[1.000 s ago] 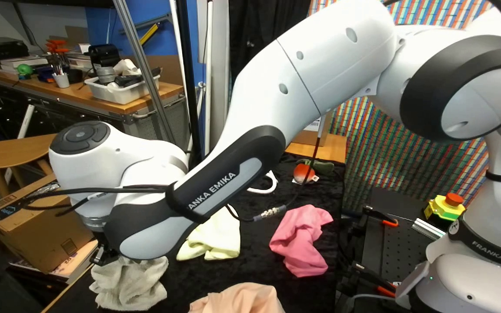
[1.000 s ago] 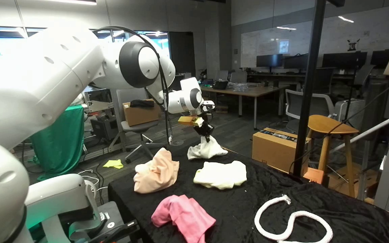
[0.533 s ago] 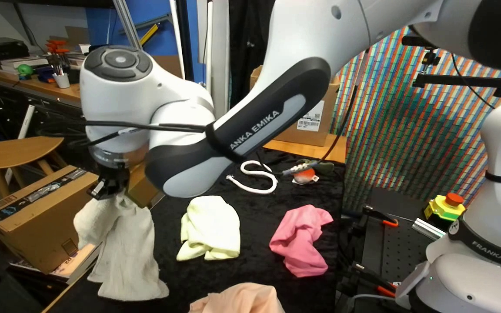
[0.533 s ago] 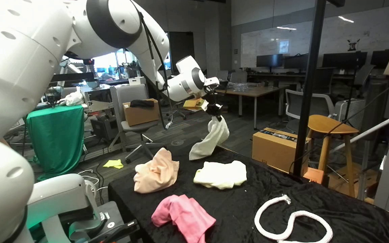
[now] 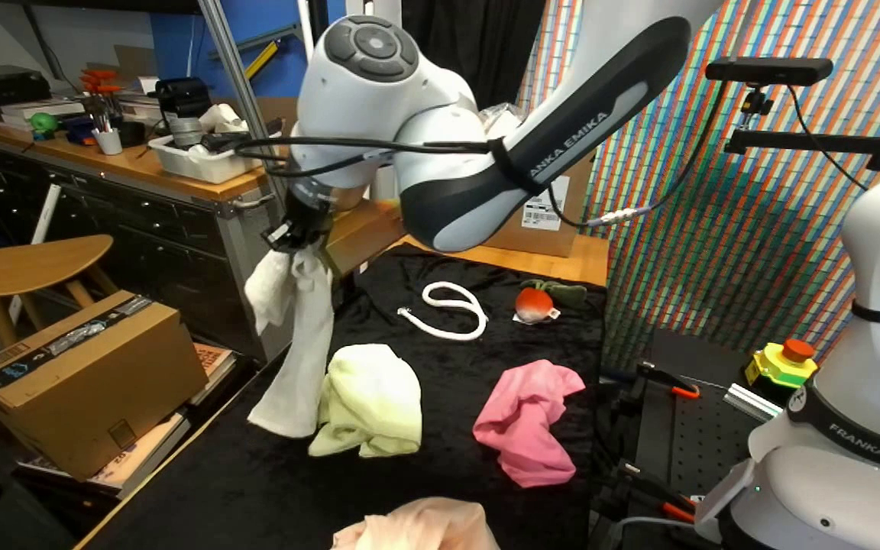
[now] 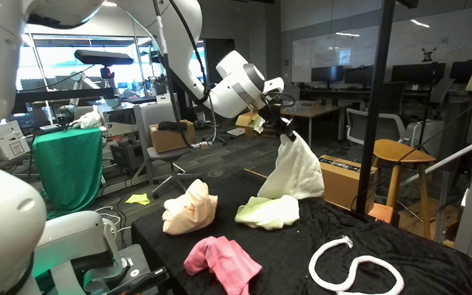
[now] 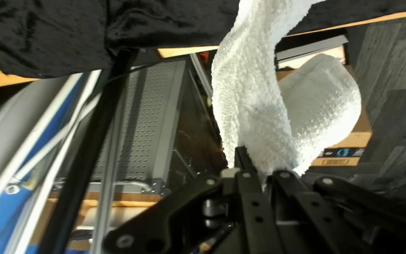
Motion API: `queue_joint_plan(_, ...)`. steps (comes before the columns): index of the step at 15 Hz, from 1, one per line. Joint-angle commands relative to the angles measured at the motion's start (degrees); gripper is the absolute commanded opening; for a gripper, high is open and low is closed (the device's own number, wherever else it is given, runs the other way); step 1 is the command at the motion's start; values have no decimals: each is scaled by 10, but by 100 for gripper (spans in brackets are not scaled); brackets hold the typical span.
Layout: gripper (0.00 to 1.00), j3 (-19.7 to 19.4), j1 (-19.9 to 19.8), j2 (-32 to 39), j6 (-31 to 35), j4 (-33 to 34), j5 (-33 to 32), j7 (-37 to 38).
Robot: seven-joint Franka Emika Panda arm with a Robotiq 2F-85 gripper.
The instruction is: Pick up all the clothes and plush toy, then put them in one place
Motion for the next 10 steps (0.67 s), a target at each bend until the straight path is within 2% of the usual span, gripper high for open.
queue_joint_plan(1,5,-90,35,-105,14,-103,-108,122)
queue_joint_plan(5,5,-153,34,-197,-15,-165,-239,221)
queue_joint_plan(8,6,-173,22,-237,-35,-192,-308,278)
queue_joint_plan(10,6,-180,13,-252,-51,-203,-331,301)
